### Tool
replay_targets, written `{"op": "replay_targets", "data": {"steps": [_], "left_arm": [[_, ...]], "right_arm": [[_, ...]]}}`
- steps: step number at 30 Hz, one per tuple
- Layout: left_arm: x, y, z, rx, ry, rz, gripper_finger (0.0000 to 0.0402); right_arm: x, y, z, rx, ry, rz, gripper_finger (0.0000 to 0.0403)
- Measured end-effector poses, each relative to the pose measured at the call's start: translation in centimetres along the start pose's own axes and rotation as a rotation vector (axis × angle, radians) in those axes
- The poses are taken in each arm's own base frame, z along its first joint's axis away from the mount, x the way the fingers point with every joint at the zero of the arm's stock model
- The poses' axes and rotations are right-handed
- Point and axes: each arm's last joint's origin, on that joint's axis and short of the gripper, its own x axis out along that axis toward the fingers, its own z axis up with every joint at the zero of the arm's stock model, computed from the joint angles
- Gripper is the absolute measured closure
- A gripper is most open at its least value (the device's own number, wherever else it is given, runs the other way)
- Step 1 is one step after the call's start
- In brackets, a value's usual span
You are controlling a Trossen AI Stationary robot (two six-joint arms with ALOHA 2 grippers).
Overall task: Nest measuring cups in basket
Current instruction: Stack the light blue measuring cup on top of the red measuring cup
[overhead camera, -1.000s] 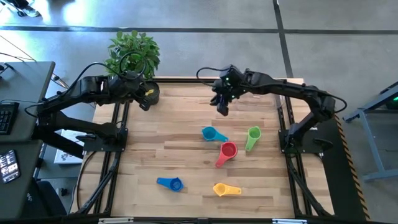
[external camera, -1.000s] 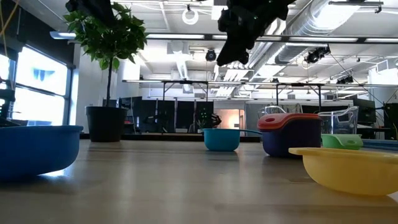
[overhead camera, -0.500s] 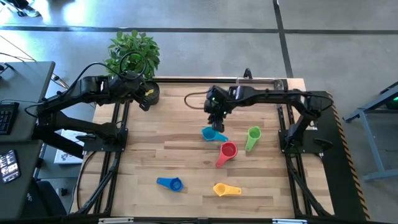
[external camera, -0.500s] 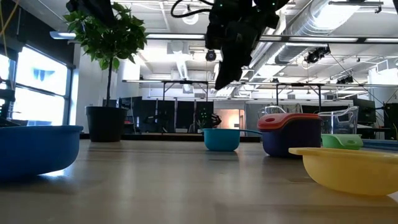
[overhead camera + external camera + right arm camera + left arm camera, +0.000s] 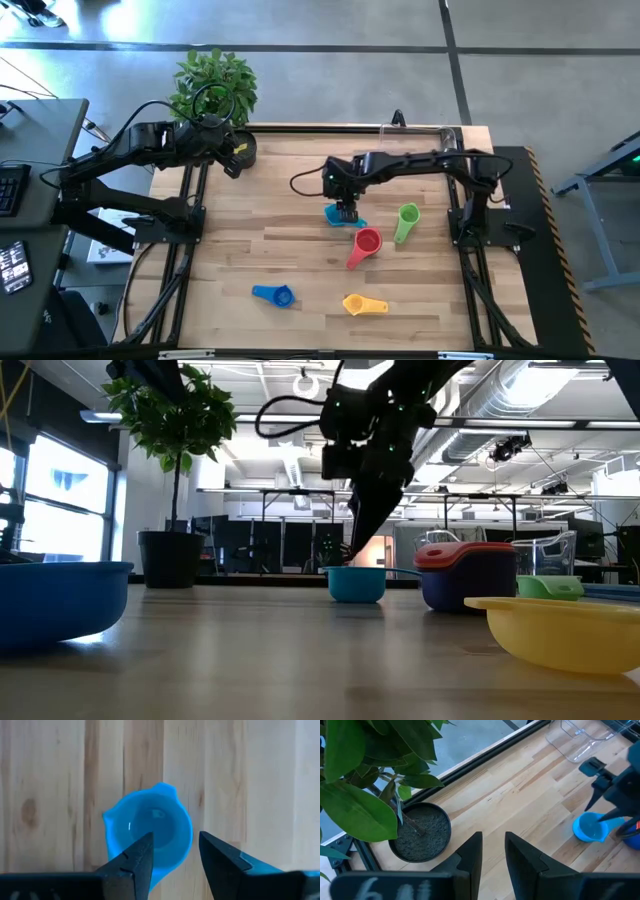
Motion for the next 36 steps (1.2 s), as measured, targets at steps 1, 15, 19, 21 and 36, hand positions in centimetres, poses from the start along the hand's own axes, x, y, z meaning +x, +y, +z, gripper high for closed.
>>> {"op": "replay_targets", "data": {"steps": [1,15,19,21,36], "left_arm": [[0.0,0.0,0.0,0.000,0.000,0.000,0.0328],[0.0,0.0,0.0,0.000,0.000,0.000,0.0328],[0.0,0.0,0.0,-0.003,0.000,0.000,0.0328],[0.0,0.0,0.0,-0.003,0.000,0.000,0.0328],[0.0,0.0,0.0,0.008,0.000,0.000,0.0328]], "right_arm": [[0.3,0.0,0.0,0.001,0.007,0.002,0.0253],[2.6,-0.5,-0.2,0.057,0.049,-0.034,0.0263],[2.6,-0.5,-0.2,0.114,0.050,-0.032,0.0312],[2.6,-0.5,-0.2,0.130,0.051,-0.034,0.0346],[2.5,-0.9,-0.3,0.351,0.047,-0.092,0.0401]]}}
